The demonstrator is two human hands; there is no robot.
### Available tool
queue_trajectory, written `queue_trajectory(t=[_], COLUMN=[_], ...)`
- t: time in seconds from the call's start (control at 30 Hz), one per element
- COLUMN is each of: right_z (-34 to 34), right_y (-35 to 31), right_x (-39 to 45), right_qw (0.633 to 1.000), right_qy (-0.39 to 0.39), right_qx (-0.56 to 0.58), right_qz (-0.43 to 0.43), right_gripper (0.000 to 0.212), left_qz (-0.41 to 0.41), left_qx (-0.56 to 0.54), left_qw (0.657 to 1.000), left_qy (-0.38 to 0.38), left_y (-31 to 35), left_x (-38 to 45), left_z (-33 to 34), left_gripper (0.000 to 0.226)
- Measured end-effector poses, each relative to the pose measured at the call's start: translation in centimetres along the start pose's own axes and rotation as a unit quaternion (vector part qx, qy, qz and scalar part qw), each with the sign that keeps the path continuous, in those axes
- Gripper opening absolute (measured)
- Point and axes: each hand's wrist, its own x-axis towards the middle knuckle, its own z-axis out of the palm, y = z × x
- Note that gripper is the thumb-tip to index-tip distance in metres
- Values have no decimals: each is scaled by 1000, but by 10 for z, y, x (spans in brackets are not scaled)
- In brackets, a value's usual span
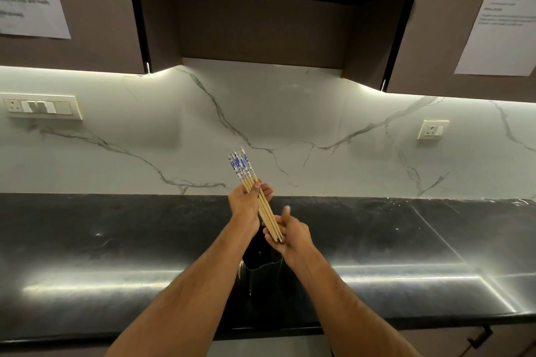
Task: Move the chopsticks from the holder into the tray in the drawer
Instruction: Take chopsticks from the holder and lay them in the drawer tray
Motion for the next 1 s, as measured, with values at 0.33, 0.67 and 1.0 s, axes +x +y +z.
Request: queue_trajectory(t=[0.33, 0.67, 1.0], right_z=[12, 7, 27], right_y=[-4, -1, -86], right_x=[1, 8, -3], right_qw=[956, 993, 943], right_qy=[-52, 53, -36], right_qx=[268, -96, -227], right_qz=[106, -48, -243], right_gripper=[86, 52, 22], left_qz=[19, 41, 20], left_qx=[53, 139, 243], left_qw=[996, 984, 941], left_qy=[-76, -104, -235], left_y=[-4, -1, -17], left_x=[-12, -14, -28], left_z=[7, -5, -29], left_gripper=[16, 13, 14])
